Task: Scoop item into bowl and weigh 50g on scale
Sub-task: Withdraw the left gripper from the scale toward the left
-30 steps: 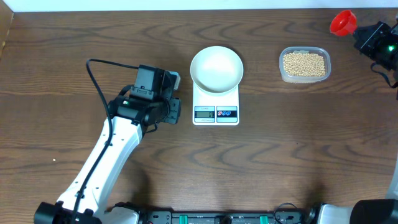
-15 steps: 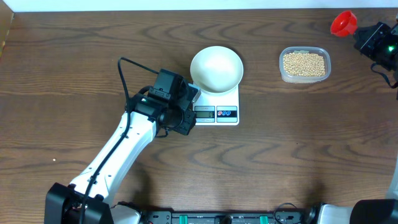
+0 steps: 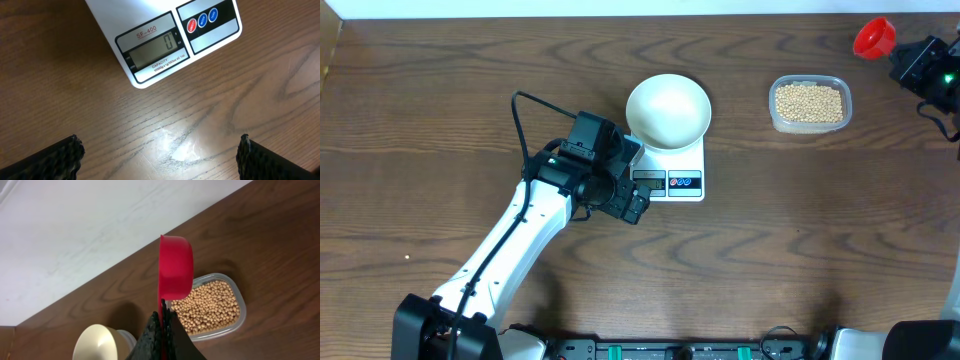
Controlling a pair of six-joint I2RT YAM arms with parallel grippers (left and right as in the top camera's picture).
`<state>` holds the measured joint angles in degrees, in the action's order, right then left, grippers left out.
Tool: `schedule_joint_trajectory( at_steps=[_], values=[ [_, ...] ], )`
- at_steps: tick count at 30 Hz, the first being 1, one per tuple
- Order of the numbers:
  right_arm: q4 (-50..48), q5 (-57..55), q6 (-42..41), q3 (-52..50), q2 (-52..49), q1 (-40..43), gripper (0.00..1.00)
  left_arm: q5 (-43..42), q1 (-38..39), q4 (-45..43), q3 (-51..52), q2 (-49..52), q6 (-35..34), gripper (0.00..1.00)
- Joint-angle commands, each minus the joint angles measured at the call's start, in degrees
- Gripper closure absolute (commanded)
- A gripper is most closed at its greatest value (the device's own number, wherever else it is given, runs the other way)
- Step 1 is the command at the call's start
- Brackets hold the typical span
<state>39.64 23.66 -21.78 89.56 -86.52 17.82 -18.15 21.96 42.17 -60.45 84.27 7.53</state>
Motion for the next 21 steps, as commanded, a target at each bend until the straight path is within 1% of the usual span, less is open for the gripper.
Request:
schedule_joint_trajectory(
  at_steps=[1,21],
  values=[
    [0.02,-0.85,1.20,1.60,-0.09,-0.02,0.99,-0.68,0.04,0.22,0.61,0.33,0.37,0.00],
    [0.00,-1.07,1.29,1.60,-0.09,-0.02,0.99,-0.66,0.04,-1.51,0.61,0.33,0.37,0.00]
  ],
)
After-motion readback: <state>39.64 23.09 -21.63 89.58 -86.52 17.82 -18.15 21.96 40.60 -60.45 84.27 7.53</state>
